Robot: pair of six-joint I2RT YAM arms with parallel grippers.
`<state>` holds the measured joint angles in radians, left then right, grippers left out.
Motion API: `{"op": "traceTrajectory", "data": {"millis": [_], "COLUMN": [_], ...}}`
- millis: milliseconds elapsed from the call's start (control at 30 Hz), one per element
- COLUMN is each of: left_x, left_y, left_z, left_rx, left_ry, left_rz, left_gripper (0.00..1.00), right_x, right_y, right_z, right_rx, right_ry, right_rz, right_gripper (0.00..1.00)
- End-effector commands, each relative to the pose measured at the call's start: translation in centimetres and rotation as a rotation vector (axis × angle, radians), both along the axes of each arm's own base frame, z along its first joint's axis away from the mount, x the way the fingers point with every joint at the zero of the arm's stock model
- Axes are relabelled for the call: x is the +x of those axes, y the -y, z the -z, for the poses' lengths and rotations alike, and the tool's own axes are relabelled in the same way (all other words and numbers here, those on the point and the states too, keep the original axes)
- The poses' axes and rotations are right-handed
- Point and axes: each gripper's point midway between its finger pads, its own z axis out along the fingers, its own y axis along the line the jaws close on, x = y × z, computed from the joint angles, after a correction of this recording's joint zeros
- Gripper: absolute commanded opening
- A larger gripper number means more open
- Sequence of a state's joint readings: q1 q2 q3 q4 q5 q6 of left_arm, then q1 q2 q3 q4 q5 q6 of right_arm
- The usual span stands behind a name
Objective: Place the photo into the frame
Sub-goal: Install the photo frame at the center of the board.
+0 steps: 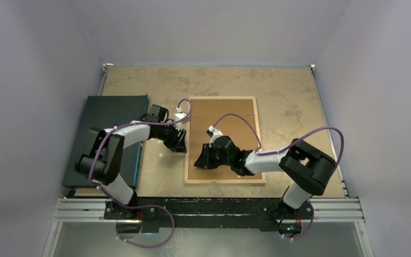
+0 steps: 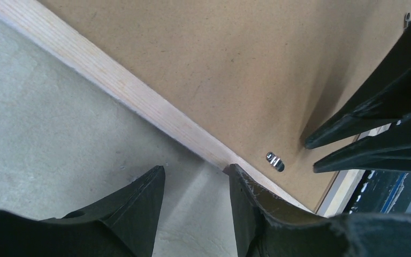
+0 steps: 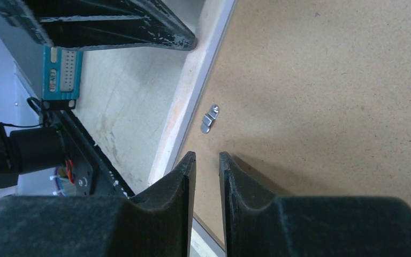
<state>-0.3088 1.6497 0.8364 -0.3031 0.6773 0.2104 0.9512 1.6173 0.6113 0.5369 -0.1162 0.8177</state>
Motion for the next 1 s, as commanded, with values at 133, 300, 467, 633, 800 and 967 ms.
{"op": "traceTrajectory", "data": {"millis": [133, 300, 467, 633, 800, 967], "left_x": [0.5, 0.5, 0.5, 0.5, 0.4, 0.4], "left_y": [0.8, 1.1, 1.0, 0.9, 0.8, 0.8], "left_z": [0.6, 0.8, 0.9, 0.8, 1.0, 1.3], "left_rx": [0.064, 0.094, 0.115, 0.121, 0.122, 0.129], "left_ry": [0.013, 0.025, 0.033, 0.033, 0.025, 0.017], "left_rz": [-0.014, -0.008, 0.001, 0.004, 0.003, 0.003], "left_gripper": [0.38, 0.34, 0.29, 0.23, 0.19, 0.15], "right_x": [0.4, 0.5, 0.9, 1.4, 1.7, 2.0], "right_y": [-1.3, -1.4, -1.7, -2.2, -2.5, -2.7], "right_z": [-0.2, 0.2, 0.3, 0.4, 0.4, 0.5], "right_rx": [0.007, 0.003, 0.009, 0.020, 0.026, 0.029], "right_ry": [0.062, 0.081, 0.101, 0.115, 0.125, 0.129], "right_rz": [-0.010, -0.005, 0.007, 0.017, 0.022, 0.028], "right_gripper": [0.23, 0.21, 0.14, 0.09, 0.08, 0.06]}}
